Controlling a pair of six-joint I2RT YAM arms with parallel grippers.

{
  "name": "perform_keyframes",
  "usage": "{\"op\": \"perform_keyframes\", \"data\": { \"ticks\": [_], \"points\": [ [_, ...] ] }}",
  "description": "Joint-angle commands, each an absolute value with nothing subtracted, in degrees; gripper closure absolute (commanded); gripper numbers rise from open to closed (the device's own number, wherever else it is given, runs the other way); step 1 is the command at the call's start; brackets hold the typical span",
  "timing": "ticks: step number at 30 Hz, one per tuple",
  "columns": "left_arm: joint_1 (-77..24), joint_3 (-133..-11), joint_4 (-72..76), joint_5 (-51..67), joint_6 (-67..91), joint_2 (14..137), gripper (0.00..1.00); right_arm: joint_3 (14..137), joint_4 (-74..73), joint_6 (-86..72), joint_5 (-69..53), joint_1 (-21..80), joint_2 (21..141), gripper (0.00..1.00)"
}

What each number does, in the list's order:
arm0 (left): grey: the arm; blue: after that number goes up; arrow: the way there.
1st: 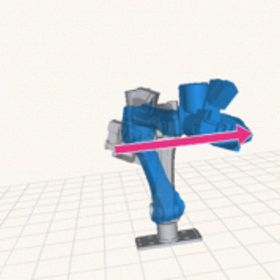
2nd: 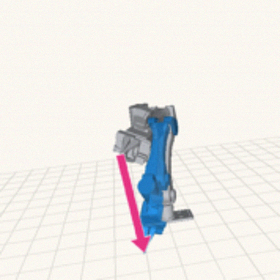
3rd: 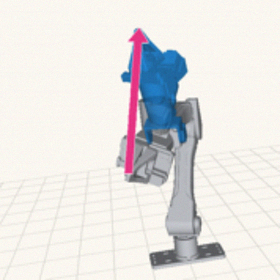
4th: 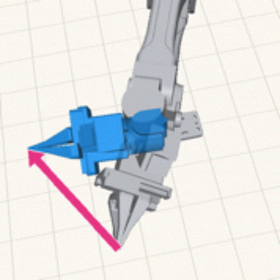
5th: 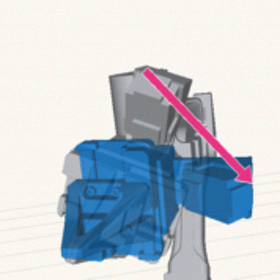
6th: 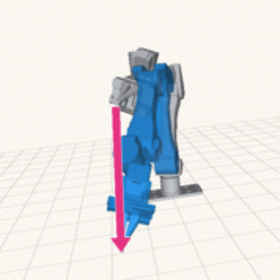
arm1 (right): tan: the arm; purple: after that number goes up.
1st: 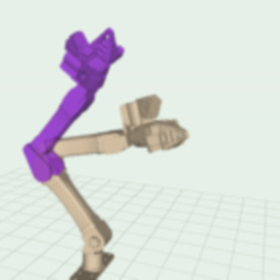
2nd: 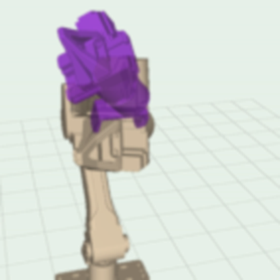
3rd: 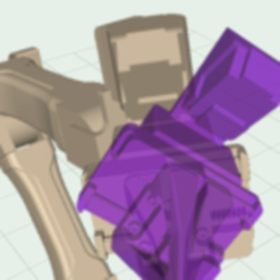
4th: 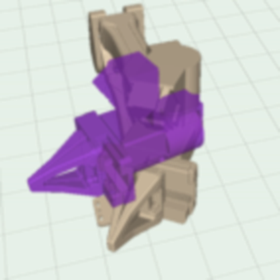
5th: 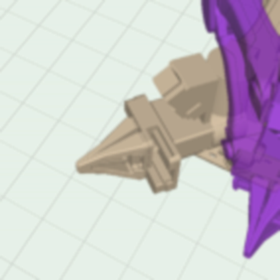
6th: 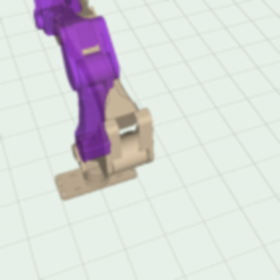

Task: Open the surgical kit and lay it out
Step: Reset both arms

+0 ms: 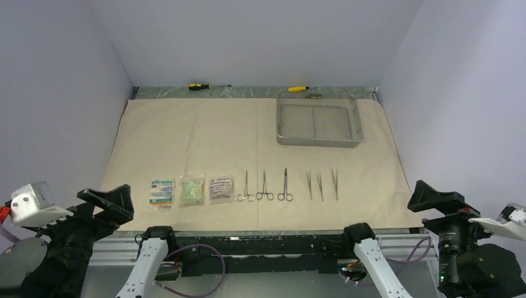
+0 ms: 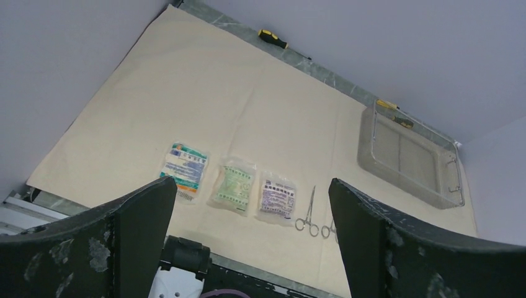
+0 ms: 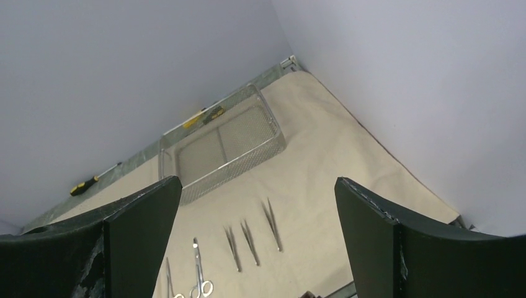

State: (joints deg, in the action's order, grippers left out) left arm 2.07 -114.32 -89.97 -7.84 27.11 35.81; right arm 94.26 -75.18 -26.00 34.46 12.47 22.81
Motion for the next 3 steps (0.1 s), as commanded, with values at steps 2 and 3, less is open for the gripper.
{"op": "perform_keyframes", "data": {
  "ticks": [2,3],
  "points": [
    [2.2,-115.3,-96.1,-8.7,25.1,35.4,0.01,92.9,-77.4,-27.7,30.3,12.4,21.1,0.0],
    [2.2,-115.3,-96.1,-8.8,25.1,35.2,0.0,92.7,-77.6,-28.0,29.7,12.4,21.2,0.0]
  ]
}}
